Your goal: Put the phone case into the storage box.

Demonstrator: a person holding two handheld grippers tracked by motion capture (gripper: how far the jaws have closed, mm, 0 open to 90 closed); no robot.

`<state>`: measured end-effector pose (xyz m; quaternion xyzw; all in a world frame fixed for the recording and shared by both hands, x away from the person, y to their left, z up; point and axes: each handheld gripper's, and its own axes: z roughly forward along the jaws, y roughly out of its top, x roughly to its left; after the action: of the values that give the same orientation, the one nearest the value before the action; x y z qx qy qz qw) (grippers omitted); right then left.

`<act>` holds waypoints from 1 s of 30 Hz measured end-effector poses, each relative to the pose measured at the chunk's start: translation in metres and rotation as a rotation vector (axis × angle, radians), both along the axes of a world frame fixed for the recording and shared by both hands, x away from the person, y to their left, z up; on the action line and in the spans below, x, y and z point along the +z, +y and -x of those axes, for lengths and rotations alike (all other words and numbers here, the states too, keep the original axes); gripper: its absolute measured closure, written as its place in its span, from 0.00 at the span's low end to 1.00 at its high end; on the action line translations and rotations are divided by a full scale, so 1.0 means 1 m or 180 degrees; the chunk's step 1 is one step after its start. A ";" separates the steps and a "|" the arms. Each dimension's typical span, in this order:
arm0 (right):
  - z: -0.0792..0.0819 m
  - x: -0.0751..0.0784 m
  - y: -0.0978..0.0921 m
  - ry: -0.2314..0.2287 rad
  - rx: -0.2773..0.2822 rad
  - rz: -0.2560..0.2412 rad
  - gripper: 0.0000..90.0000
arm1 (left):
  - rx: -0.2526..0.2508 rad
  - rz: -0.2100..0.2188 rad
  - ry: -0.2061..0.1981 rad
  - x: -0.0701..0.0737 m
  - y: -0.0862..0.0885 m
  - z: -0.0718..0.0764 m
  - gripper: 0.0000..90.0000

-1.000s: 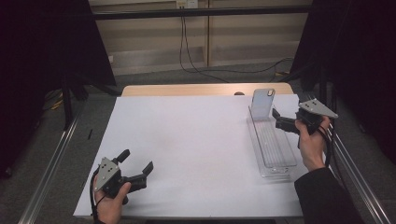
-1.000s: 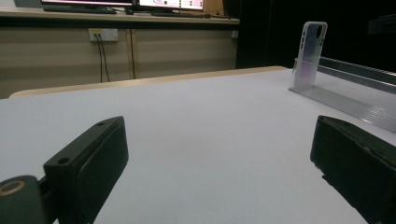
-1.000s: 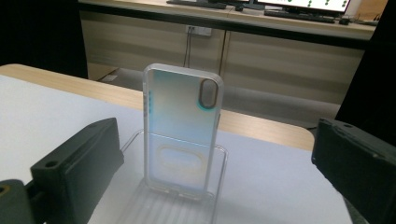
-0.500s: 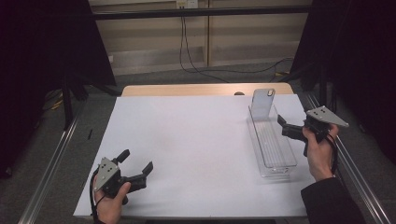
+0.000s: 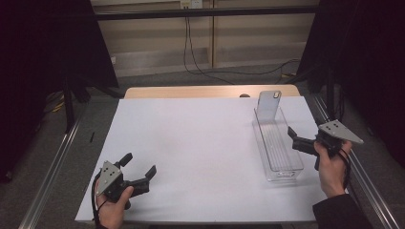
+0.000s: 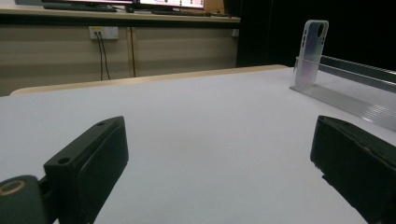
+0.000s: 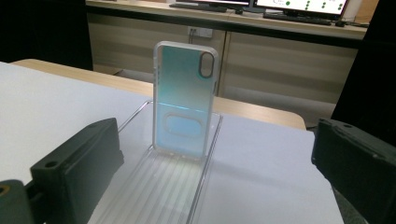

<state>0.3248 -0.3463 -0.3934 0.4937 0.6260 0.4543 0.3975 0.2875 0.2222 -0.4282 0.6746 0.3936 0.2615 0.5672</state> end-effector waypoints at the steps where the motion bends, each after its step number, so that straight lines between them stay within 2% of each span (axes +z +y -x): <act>1: 0.003 0.000 0.000 -0.0009 0.0007 -0.0044 0.01 | -0.0003 -0.0007 -0.0004 0.000 0.000 0.000 0.05; 7: 0.019 -0.004 -0.001 -0.0014 0.0025 -0.0115 0.01 | 0.0010 -0.0007 -0.0001 0.000 0.002 0.002 0.05; 9: 0.023 -0.006 -0.001 -0.0024 0.0063 -0.0124 0.01 | 0.0015 0.0021 0.0013 0.001 0.001 0.003 0.05; 12: 0.030 -0.011 0.001 -0.0020 0.0103 -0.0107 0.01 | -0.0025 -0.0033 -0.0004 0.002 0.000 0.005 0.05; 14: 0.035 -0.013 0.002 -0.0029 0.0145 -0.0120 0.01 | -0.0026 -0.0010 0.0004 0.002 -0.001 0.005 0.05; 18: 0.044 -0.012 0.006 -0.0071 0.0207 -0.0120 0.01 | -0.0013 0.0007 0.0002 0.002 0.000 0.006 0.05; 23: 0.055 -0.012 0.010 -0.0091 0.0308 -0.0105 0.03 | -0.0046 -0.0046 0.0000 0.002 0.000 0.009 0.05; 30: 0.069 -0.020 0.009 -0.0047 0.0257 -0.0188 0.02 | -0.0031 -0.0056 0.0023 0.000 0.003 0.014 0.05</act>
<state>0.2557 -0.3373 -0.4136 0.4762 0.6287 0.4919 0.3687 0.2736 0.2249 -0.4277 0.6823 0.3900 0.2597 0.5611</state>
